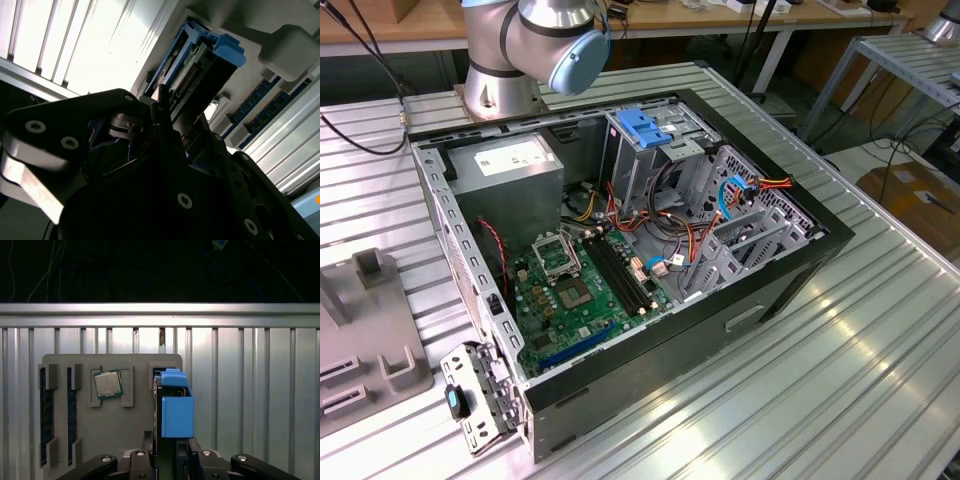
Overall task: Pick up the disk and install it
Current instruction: 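Pick up the disk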
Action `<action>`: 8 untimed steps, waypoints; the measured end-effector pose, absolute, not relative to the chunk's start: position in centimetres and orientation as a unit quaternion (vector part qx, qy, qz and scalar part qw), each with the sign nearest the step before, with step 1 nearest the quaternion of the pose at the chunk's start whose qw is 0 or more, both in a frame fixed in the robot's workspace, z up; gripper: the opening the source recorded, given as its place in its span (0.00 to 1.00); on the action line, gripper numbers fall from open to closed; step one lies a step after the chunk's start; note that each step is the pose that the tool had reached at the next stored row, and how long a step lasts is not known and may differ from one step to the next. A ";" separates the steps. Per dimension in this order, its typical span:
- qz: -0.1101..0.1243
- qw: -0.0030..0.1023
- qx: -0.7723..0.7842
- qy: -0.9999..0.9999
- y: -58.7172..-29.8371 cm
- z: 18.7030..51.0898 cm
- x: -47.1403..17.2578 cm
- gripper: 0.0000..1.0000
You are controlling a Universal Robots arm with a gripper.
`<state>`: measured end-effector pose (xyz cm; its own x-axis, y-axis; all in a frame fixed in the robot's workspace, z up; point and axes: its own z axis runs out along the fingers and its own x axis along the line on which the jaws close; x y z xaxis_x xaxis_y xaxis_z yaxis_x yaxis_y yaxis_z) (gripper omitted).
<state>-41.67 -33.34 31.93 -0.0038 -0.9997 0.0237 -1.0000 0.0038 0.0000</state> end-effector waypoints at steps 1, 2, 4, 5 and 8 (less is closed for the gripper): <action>0.008 0.008 0.706 -0.708 -33.3 31.9 -41.7 0.35; 0.008 0.009 0.706 -0.708 -33.3 32.0 -41.7 0.35; 0.008 0.009 0.706 -0.708 -33.3 32.0 -41.7 0.35; 0.008 0.009 0.706 -0.708 -33.3 32.0 -41.7 0.35; 0.008 0.009 0.706 -0.708 -33.3 32.0 -41.7 0.35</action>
<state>-41.67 -33.34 32.03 -0.0038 -0.9997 0.0238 -1.0000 0.0038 0.0003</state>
